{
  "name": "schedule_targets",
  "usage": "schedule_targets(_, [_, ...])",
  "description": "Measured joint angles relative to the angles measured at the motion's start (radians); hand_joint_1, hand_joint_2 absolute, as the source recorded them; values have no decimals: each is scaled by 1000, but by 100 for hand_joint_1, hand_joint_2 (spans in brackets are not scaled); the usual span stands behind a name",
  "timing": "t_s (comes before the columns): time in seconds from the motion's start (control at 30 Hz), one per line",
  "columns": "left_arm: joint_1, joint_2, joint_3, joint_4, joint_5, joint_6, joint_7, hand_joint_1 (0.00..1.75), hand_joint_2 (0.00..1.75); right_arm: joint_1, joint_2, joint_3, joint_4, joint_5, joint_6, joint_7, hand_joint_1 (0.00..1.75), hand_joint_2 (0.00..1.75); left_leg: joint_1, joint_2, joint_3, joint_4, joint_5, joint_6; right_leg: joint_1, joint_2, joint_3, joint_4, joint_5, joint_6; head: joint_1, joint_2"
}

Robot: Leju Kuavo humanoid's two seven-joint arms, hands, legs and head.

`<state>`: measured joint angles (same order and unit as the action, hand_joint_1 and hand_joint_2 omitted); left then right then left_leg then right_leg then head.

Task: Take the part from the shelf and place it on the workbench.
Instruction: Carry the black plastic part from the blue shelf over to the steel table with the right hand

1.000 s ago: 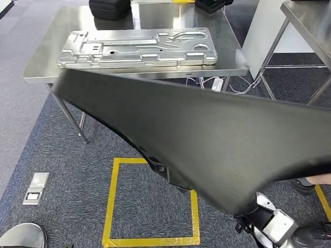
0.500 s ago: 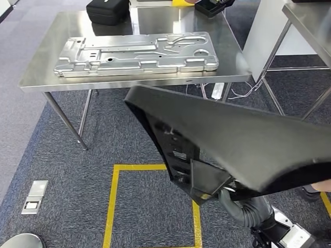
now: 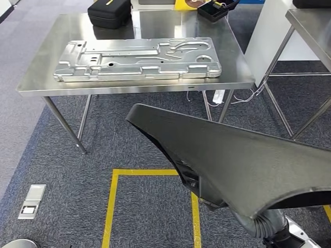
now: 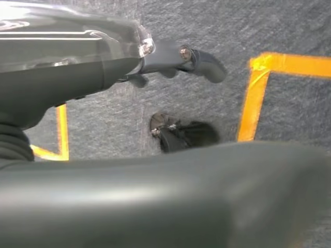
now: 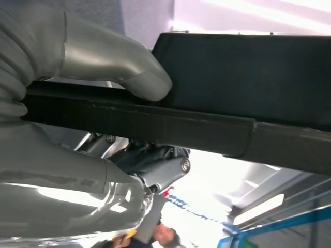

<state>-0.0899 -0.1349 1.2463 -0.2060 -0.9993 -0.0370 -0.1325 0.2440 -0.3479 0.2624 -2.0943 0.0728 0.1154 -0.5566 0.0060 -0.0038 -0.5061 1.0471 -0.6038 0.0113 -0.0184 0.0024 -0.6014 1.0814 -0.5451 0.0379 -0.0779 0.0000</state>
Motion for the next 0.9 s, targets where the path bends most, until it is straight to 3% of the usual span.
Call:
schedule_targets(0.07, [-2, 0, 0, 0, -2, 0, -3, 0, 175, 0, 0, -5, -2, 1, 1, 0, 175, 175, 1, 0, 2, -1, -5, -4, -2, 2, 4, -6, -7, -15, -1, 0])
schedule_targets(0.13, [-4, -1, 0, 0, -5, 0, -5, 0, 175, -3, 0, -8, -4, 1, 2, 0, 175, 175, 2, 0, -14, 40, -29, -12, -6, -1, 11, -10, -13, -27, -1, 0])
schedule_targets(0.23, [-3, -2, 0, 0, -6, 0, -5, 0, 175, -11, 0, -8, -6, 2, 4, 1, 175, 175, 4, 1, -118, 220, -93, -20, -6, -4, 21, -11, -24, -39, -1, 0])
schedule_targets(0.27, [-1, -2, 0, 0, -6, 1, -4, 0, 175, -13, 0, -8, -6, 2, 5, 1, 175, 175, 4, 1, -151, 265, -98, -20, -4, -4, 26, -11, -28, -40, 0, 0])
schedule_targets(0.3, [0, -2, 0, 0, -6, 1, -2, 0, 175, -15, 0, -8, -6, 2, 7, 2, 175, 175, 3, 0, -170, 278, -81, -17, -3, -2, 32, -11, -33, -41, -1, 0])
schedule_targets(0.33, [2, -2, 0, 0, -6, 1, -1, 0, 175, -17, 0, -8, -6, 1, 10, 3, 175, 175, 1, 0, -170, 252, -44, -11, -1, -1, 41, -11, -39, -41, -1, 0])
schedule_targets(0.4, [2, -2, 0, 0, -6, 2, 1, 0, 175, -24, 0, -8, -6, 1, 15, 5, 175, 175, -8, 0, -141, 141, 46, 9, 2, 0, 59, -12, -51, -39, 0, 0])
schedule_targets(0.47, [2, -2, 0, 0, -6, 4, 3, 0, 175, -32, 0, -8, -3, -1, 19, 6, 175, 175, -19, 0, -116, 70, 83, 27, 1, 2, 67, -15, -58, -33, 0, 0])
schedule_targets(0.53, [2, -2, 1, 0, -6, 7, 7, 0, 175, -37, 0, -7, 1, -3, 22, 7, 175, 175, -26, 0, -109, 52, 76, 36, -3, 2, 67, -21, -59, -23, 0, 0])
schedule_targets(0.63, [0, -2, 1, 0, -6, 9, 7, 0, 175, -45, 0, -8, 4, -6, 28, 7, 175, 175, -16, 3, -77, -2, 69, 41, -3, -1, 63, -4, -75, -9, 0, 0])
schedule_targets(0.67, [-1, -3, 1, 0, -6, 9, 7, 0, 175, -50, 0, -8, 6, -7, 31, 7, 175, 175, -12, 4, -66, -16, 68, 41, -2, -2, 46, 31, -91, -7, 1, 0])
schedule_targets(0.77, [0, -6, 1, 0, -7, 8, 6, 0, 175, -56, 0, -8, 17, -9, 37, 7, 175, 175, -8, 5, -46, -23, 57, 39, -4, -1, -49, 185, -136, 2, 1, 0])
schedule_targets(0.8, [0, -7, 1, 0, -8, 8, 5, 0, 175, -55, 0, -8, 21, -10, 39, 7, 175, 175, -7, 5, -39, -22, 51, 36, -5, -2, -69, 203, -126, 6, 1, 0])
schedule_targets(0.83, [0, -7, 1, 0, -8, 9, 5, 0, 175, -55, 0, -8, 24, -10, 42, 7, 175, 175, -5, 4, -31, -22, 45, 31, -7, -2, -72, 187, -98, 10, 1, 0])
schedule_targets(0.9, [1, -7, 1, 0, -8, 9, 4, 0, 175, -56, 0, -8, 28, -12, 46, 7, 175, 175, 0, 4, -11, -21, 29, 19, -9, -3, -36, 83, -18, 18, 1, 0])
